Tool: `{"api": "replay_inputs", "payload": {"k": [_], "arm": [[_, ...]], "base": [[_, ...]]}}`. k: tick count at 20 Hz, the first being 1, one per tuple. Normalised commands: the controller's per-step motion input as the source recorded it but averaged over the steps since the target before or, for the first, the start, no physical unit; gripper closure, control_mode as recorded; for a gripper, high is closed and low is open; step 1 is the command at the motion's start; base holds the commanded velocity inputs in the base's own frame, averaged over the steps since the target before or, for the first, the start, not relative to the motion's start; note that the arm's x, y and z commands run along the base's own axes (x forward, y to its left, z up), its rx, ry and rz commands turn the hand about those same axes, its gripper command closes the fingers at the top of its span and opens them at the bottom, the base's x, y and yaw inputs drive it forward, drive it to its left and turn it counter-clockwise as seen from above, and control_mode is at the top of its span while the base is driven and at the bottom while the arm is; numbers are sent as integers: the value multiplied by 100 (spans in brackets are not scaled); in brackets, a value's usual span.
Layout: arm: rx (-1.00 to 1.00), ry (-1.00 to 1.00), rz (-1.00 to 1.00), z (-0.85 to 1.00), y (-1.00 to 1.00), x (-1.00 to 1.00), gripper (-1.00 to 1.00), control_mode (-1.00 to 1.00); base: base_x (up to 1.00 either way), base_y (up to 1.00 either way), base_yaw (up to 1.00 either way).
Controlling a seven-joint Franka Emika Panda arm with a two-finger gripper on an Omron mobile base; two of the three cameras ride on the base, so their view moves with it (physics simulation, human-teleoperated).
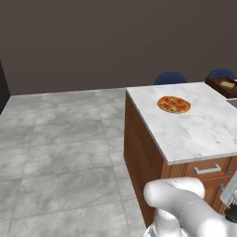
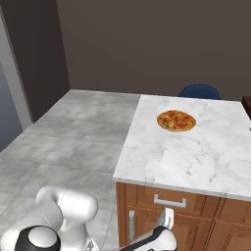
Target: Take the pizza cutter from the drawer on the right and place it on the dining counter for cutting.
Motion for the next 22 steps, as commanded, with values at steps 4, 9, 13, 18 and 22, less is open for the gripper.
{"api": "replay_inputs", "payload": {"k": [4,9,13,18,22], "arm": [[0,0,0,-9,1,24,-100,-100],[0,0,0,-8,2,27,-100,-100],[-2,0,0,-15,0,25,-100,-100],[-1,0,0,-21,0,25,-100,-100],[0,0,0,-26,0,27,-100,-100]], "base": [[0,0,0],[0,0,0],[0,0,0],[0,0,0],[0,0,0]]}}
